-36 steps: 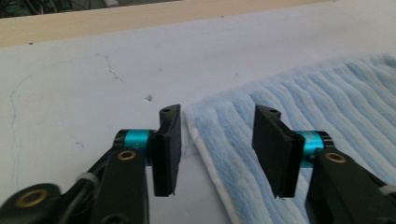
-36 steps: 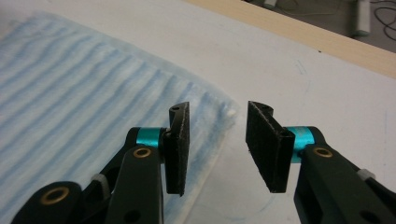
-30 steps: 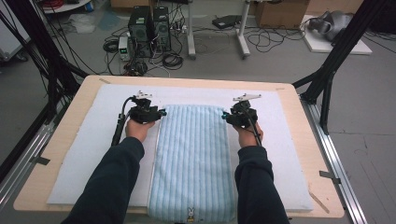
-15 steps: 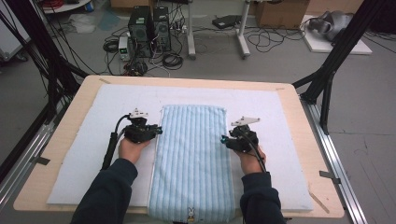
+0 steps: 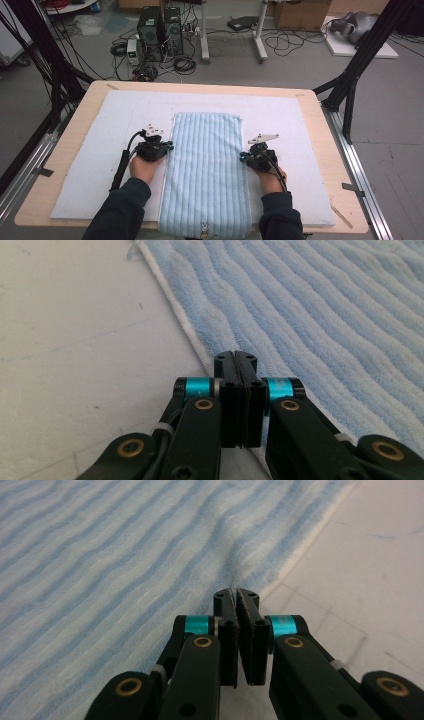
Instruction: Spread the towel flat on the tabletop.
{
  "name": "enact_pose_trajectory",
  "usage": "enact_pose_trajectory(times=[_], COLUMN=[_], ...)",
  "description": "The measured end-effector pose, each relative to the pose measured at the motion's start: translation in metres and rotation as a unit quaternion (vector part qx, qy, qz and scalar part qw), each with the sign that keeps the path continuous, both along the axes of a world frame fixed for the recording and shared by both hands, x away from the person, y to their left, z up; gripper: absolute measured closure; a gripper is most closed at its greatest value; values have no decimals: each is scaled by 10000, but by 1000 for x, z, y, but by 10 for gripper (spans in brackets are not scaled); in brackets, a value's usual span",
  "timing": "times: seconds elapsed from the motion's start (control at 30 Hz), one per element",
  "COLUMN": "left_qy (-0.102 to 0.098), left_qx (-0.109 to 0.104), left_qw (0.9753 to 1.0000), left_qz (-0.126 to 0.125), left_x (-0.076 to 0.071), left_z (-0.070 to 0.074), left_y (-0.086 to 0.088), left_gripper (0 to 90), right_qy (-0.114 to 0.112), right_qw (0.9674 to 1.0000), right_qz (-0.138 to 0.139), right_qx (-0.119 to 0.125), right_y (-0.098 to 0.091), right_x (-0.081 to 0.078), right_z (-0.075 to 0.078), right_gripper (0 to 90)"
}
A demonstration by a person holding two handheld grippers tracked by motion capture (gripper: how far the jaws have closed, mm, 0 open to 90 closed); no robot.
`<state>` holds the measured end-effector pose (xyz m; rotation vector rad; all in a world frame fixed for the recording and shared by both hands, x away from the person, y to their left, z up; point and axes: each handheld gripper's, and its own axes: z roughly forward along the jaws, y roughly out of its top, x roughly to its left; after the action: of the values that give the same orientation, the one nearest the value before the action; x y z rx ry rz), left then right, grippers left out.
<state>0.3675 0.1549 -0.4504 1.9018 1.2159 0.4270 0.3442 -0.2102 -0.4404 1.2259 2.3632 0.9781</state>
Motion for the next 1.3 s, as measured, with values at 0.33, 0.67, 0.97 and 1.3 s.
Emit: enact_pose_trajectory(times=[0.33,0.67,0.97,1.3], left_qy=[-123,-810,-1245,-1355], left_qx=[63,-1213,-1450,-1606], left_qw=[9998,9891,9805,9760], left_qz=[161,-210,-460,-574], left_x=[-1,-23,-42,-54], left_z=[3,22,30,37], left_y=[6,27,43,48], left_gripper=[700,359,181,183], right_qy=[-380,-771,-1225,-1265], right_qw=[9988,9945,9904,9897], right_qz=[-63,-284,-413,-278], right_qx=[308,654,484,601], right_y=[-8,-38,-64,-61], right_x=[-7,-37,-57,-54], right_z=[6,26,36,37], right_gripper=[532,268,114,112])
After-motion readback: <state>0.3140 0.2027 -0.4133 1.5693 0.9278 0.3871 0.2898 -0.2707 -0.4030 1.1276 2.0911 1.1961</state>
